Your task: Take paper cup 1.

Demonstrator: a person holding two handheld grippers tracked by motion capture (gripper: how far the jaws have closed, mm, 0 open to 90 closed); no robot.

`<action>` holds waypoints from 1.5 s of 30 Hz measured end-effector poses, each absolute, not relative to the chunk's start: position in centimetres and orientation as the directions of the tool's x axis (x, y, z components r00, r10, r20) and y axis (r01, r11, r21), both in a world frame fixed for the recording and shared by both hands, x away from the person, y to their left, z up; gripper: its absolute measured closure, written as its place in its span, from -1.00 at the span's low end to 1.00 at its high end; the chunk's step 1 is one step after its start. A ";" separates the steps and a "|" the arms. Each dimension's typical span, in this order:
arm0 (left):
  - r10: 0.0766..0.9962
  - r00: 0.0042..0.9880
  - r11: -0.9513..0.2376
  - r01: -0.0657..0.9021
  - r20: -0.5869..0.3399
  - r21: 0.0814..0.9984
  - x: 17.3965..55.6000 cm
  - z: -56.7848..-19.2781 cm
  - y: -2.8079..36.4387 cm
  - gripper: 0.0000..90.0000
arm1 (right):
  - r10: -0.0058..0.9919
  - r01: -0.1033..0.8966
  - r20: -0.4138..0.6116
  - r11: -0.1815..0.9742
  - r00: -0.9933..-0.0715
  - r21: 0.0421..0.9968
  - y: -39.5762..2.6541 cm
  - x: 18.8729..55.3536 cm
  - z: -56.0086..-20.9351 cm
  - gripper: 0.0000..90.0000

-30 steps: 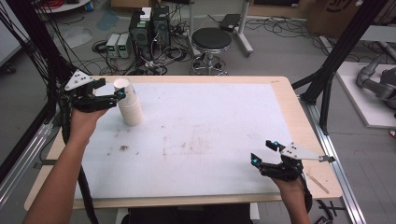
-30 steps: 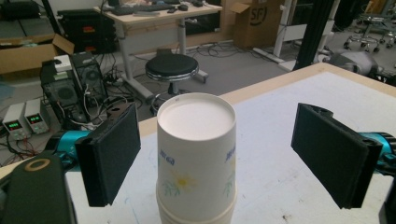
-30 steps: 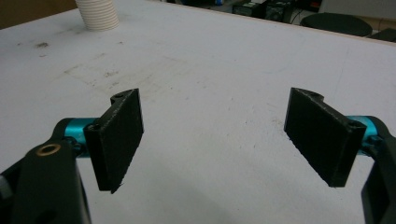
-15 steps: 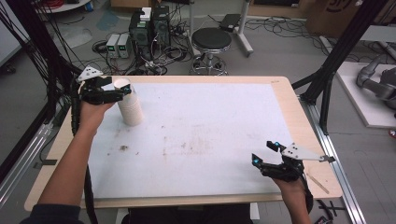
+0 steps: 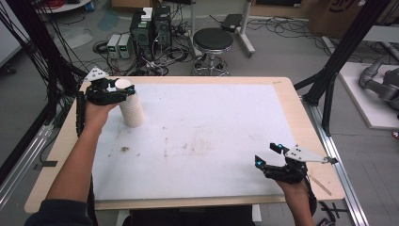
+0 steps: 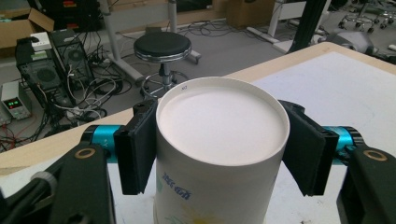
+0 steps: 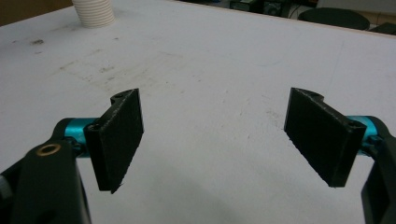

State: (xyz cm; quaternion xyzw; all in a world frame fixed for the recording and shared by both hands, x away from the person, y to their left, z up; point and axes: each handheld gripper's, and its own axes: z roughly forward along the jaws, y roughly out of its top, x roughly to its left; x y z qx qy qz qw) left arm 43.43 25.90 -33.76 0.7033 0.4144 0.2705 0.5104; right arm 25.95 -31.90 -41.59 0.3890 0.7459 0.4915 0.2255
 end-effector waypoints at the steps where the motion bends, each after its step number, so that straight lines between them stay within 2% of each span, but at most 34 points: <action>1: 0.859 0.510 -0.130 0.307 -0.047 0.943 43.4 -33.7 25.9 -0.26 | 0.802 0.360 0.048 0.213 -0.596 0.908 -31.9 25.9 -41.6 -0.55; 13: 0.856 0.511 -0.080 0.271 -0.073 0.959 42.7 -31.9 26.7 -0.23 | 0.798 0.361 0.050 0.215 -0.600 0.907 -31.6 26.1 -41.6 -0.55; 27: 0.855 0.519 -0.041 0.096 -0.015 0.995 39.7 -25.3 26.6 -0.17 | 0.793 0.358 0.045 0.222 -0.607 0.907 -31.5 26.0 -41.6 -0.55; 32: 0.840 0.543 -0.027 0.067 -0.014 0.997 38.5 -24.0 26.3 -0.17 | 0.791 0.356 0.045 0.224 -0.611 0.907 -31.4 26.1 -41.6 -0.55; 38: 0.794 0.607 -0.024 0.072 -0.024 0.997 37.1 -24.1 25.3 -0.17 | 0.784 0.357 0.048 0.226 -0.618 0.907 -31.1 26.2 -41.6 -0.55; 42: 0.740 0.670 -0.008 0.087 -0.052 0.996 36.0 -25.4 24.2 -0.17 | 0.782 0.358 0.046 0.231 -0.622 0.905 -30.9 26.3 -41.5 -0.55; 43: 0.702 0.709 -0.003 0.095 -0.065 0.995 35.5 -26.3 23.4 -0.17 | 0.781 0.360 0.047 0.232 -0.623 0.904 -30.9 26.4 -41.5 -0.55; 45: 0.691 0.720 -0.009 0.099 -0.066 0.995 35.3 -26.7 23.1 -0.18 | 0.777 0.361 0.049 0.234 -0.627 0.903 -30.8 26.5 -41.4 -0.55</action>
